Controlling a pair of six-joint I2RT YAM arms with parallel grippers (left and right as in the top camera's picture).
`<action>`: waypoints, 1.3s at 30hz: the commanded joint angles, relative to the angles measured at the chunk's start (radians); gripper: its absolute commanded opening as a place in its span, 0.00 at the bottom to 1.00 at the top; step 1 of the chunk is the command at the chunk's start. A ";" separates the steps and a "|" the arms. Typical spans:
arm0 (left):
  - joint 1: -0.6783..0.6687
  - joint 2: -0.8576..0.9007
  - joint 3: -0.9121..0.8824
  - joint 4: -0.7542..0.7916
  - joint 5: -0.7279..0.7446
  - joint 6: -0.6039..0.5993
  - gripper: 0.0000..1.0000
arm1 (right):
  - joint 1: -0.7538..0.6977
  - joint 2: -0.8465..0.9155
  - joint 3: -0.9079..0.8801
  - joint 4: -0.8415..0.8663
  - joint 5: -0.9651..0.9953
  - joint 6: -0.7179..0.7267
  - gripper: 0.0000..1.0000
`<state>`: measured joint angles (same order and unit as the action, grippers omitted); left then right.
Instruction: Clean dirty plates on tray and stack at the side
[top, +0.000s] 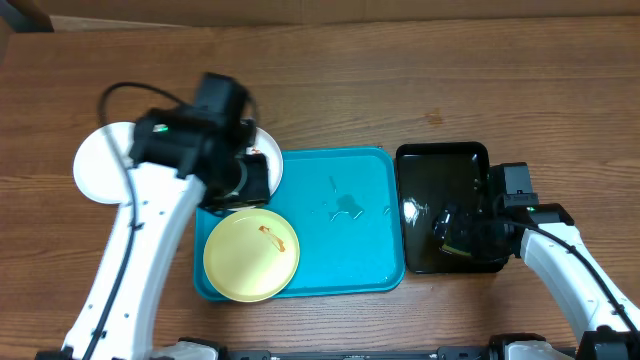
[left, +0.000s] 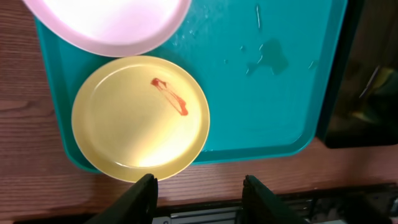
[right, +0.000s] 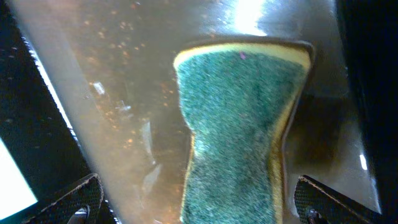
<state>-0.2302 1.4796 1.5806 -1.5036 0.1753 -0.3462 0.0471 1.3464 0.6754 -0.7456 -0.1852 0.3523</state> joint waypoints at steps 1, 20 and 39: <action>0.085 -0.035 -0.034 0.019 0.069 0.070 0.47 | 0.005 -0.008 -0.001 -0.008 0.110 0.037 0.98; 0.253 -0.034 -0.314 0.307 0.045 0.051 0.51 | 0.206 0.204 -0.001 0.101 0.367 0.120 0.80; 0.289 -0.034 -0.314 0.301 0.024 0.055 1.00 | 0.206 0.223 0.053 0.168 0.374 0.085 0.69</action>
<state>0.0589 1.4513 1.2690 -1.2034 0.2054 -0.3069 0.2512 1.5459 0.7265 -0.5930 0.1497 0.4397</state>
